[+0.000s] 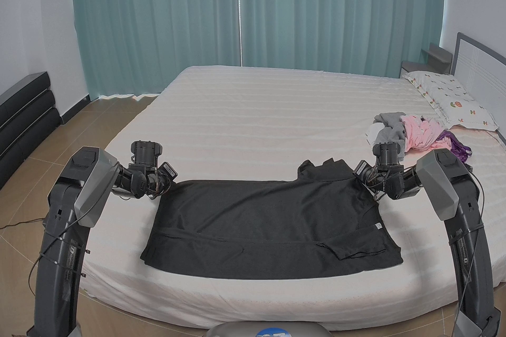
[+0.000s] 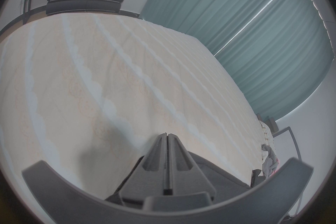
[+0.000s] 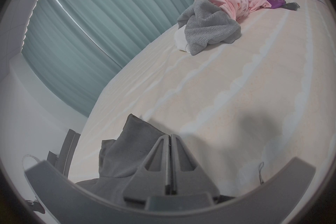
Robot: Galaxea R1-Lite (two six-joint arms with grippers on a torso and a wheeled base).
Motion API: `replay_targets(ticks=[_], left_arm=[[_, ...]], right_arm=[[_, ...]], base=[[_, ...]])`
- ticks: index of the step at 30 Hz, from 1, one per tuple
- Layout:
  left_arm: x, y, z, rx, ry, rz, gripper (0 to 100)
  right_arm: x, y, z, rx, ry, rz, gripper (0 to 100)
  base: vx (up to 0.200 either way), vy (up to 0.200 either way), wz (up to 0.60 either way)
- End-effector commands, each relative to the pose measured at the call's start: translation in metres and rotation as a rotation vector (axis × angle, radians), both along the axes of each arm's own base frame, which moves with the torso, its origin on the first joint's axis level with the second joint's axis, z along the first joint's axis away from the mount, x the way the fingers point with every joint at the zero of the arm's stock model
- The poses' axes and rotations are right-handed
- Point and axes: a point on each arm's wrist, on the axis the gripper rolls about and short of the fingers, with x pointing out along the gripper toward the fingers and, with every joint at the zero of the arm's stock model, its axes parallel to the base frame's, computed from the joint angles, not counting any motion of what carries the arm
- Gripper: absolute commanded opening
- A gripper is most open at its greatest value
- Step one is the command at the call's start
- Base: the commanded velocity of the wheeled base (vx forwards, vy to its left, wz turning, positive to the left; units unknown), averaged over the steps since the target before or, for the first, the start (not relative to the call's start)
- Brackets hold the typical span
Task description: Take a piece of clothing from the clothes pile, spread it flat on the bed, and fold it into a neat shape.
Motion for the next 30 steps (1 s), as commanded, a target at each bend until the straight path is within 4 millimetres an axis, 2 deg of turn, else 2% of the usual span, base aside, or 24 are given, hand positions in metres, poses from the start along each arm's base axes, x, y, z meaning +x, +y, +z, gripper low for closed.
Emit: replay_targets(ticks=[1, 9, 14, 23, 30], left_arm=[[0.000, 0.000, 0.016, 0.002, -0.028, 0.007, 0], [0.003, 0.008, 0.025, 0.012, -0.051, 0.035, 0], [0.002, 0.027, 0.042, 0.011, -0.076, 0.070, 0], [0.003, 0.036, 0.035, 0.008, -0.063, 0.077, 0], [0.001, 0.036, 0.043, 0.008, -0.071, 0.077, 0]], right_arm=[[-0.006, -0.003, 0.027, 0.015, -0.024, -0.005, 0], [-0.014, -0.003, 0.038, 0.041, -0.013, -0.005, 0], [-0.019, -0.007, 0.042, 0.056, -0.002, 0.004, 0], [-0.023, -0.015, 0.052, 0.061, -0.048, -0.011, 0], [-0.027, -0.016, 0.054, 0.069, -0.046, -0.014, 0]], base=[[0.000, 0.000, 0.00], [0.000, 0.000, 0.00], [0.000, 0.000, 0.00], [0.000, 0.000, 0.00], [0.000, 0.000, 0.00]])
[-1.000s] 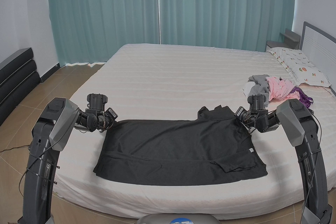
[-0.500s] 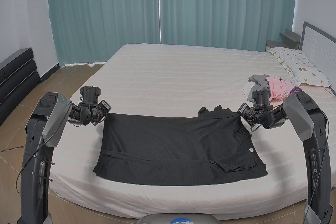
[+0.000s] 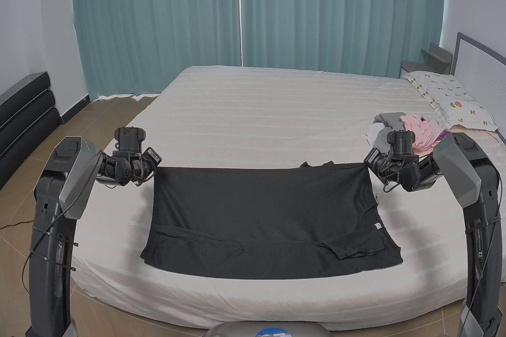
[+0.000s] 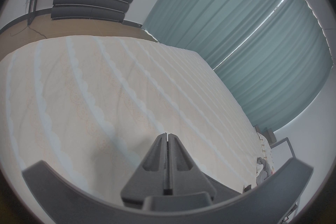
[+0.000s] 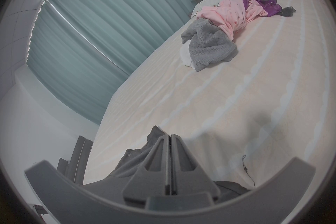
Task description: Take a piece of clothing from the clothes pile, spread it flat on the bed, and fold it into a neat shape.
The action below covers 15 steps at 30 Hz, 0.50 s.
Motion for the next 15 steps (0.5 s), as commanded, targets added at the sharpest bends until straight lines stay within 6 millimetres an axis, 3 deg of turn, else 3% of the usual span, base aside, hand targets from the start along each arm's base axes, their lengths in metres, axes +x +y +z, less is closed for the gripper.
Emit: replay_targets(ticks=[1, 9, 15], left_arm=[[-0.002, 0.001, 0.005, 0.000, -0.004, 0.001, 0], [-0.015, 0.001, 0.003, 0.017, 0.049, -0.014, 0], [-0.037, 0.003, 0.015, 0.083, 0.090, -0.058, 0]], right_arm=[[-0.004, 0.000, 0.004, 0.002, 0.008, 0.004, 0], [-0.019, 0.000, 0.005, 0.019, 0.054, 0.042, 0], [-0.040, -0.006, 0.016, 0.046, 0.091, 0.075, 0]], base=[[0.000, 0.000, 0.00], [0.000, 0.000, 0.00], [0.000, 0.000, 0.00]])
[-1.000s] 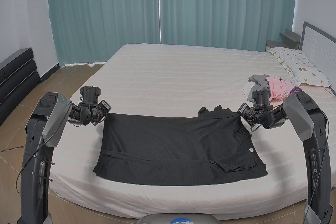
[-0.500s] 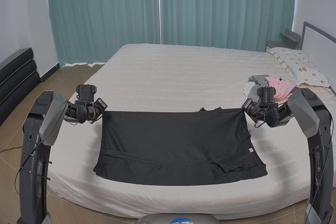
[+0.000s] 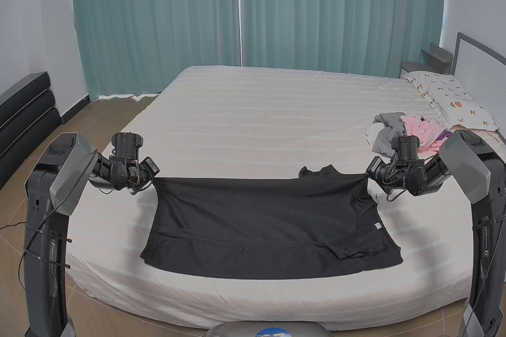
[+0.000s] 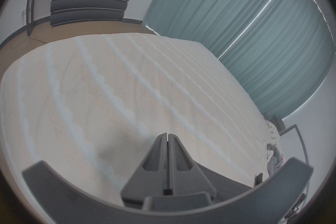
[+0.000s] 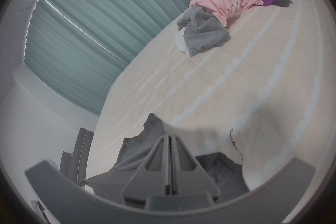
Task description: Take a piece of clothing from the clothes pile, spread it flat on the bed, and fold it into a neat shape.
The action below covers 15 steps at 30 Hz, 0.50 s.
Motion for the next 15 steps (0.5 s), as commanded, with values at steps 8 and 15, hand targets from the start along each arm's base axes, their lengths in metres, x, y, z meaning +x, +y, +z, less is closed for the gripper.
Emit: replay_targets(ticks=[8, 15], left_arm=[[-0.035, 0.002, 0.028, 0.031, 0.039, -0.024, 0], [-0.058, 0.001, 0.029, 0.013, 0.077, -0.079, 0]], right_arm=[[-0.037, -0.011, 0.023, 0.051, 0.050, 0.048, 0], [-0.059, -0.013, 0.024, 0.071, 0.097, 0.068, 0]], base=[[0.000, 0.000, 0.00], [0.000, 0.000, 0.00]])
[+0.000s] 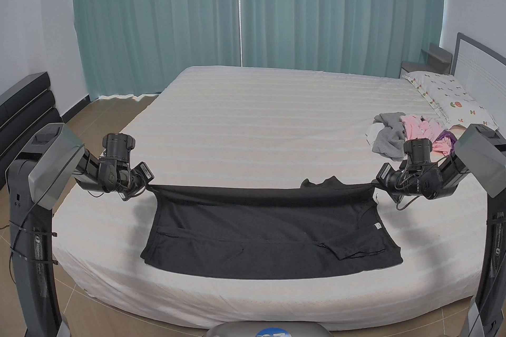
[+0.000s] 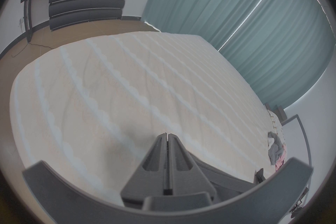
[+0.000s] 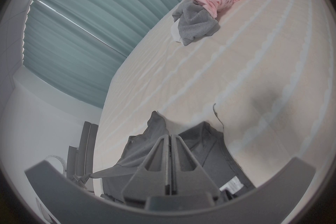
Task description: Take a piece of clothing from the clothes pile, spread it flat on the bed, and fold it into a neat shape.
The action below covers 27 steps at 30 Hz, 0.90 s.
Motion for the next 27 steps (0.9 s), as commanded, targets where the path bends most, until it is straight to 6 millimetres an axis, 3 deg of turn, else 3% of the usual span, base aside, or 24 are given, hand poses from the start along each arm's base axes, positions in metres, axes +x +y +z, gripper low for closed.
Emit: replay_targets(ticks=[1, 5, 12, 27], left_arm=[[-0.021, 0.000, 0.013, -0.020, 0.012, -0.035, 0], [-0.034, 0.000, 0.010, -0.022, 0.044, -0.053, 0], [-0.050, -0.001, -0.005, 0.000, 0.086, -0.079, 0], [-0.073, -0.005, -0.021, 0.027, 0.169, -0.120, 0]], right_arm=[[-0.022, -0.002, 0.011, 0.019, 0.023, 0.020, 0], [-0.039, -0.001, 0.013, 0.023, 0.052, 0.045, 0], [-0.061, -0.002, 0.000, -0.050, 0.107, 0.109, 0], [-0.077, -0.014, -0.011, -0.102, 0.153, 0.130, 0]], base=[[0.000, 0.000, 0.00], [0.000, 0.000, 0.00], [0.000, 0.000, 0.00], [0.000, 0.000, 0.00]])
